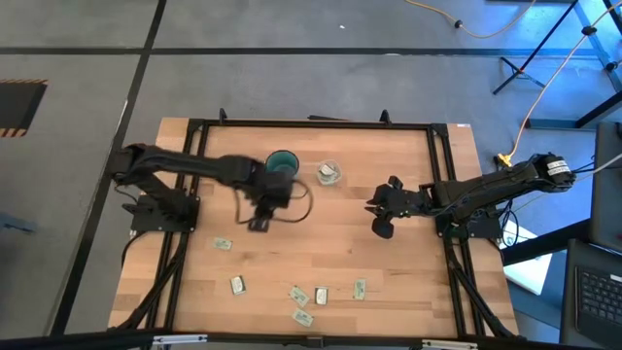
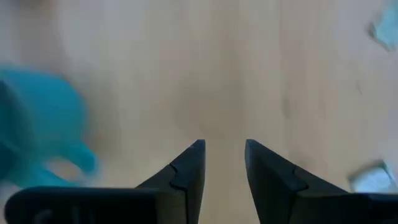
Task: Pick and place items into bin
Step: Put the white stevia packet into the transparent bin
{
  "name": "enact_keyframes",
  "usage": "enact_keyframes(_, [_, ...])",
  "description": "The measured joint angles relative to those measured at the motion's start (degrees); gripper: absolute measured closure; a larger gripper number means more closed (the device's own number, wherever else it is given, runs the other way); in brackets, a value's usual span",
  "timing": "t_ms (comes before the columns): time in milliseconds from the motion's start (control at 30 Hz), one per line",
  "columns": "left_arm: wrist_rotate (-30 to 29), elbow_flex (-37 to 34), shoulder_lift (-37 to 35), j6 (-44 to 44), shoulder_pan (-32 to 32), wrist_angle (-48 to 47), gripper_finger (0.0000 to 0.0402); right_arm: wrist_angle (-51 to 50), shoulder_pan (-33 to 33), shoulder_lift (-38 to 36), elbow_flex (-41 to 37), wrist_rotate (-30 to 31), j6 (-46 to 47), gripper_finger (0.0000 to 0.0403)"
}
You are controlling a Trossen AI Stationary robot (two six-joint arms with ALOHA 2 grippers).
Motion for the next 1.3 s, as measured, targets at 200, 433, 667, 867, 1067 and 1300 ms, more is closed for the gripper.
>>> enact_keyframes(200, [-3.9, -14.4, -9.0, -13.5, -9.2, 4.2, 0.0300, 0.0, 0.0, 0.0, 0.0, 0.0, 0.0, 0.0311])
enact_keyframes(433, [-7.1, -24.9, -14.0, -28.3, -19.0, 7.1, 0.0320, 0.9, 0.0, 0.0, 0.0, 0.0, -0.1, 0.0311])
enact_keyframes(667, [-7.9, -32.3, -14.0, -40.1, -26.8, 8.9, 0.0326, 1.3, 0.0, 0.0, 0.0, 0.0, -0.2, 0.0311])
enact_keyframes(867, [-8.0, -35.7, -13.9, -44.8, -29.9, 13.0, 0.0327, 1.3, 0.0, 0.0, 0.0, 0.0, -0.2, 0.0311])
enact_keyframes(1067, [-8.8, -37.5, -14.0, -44.7, -30.3, 16.3, 0.0327, 1.3, 0.0, 0.0, 0.0, 0.0, -0.2, 0.0311])
enact_keyframes(1300, [-8.6, -39.8, -14.1, -44.7, -30.3, 17.7, 0.0331, 1.3, 0.0, 0.0, 0.0, 0.0, -0.2, 0.0311])
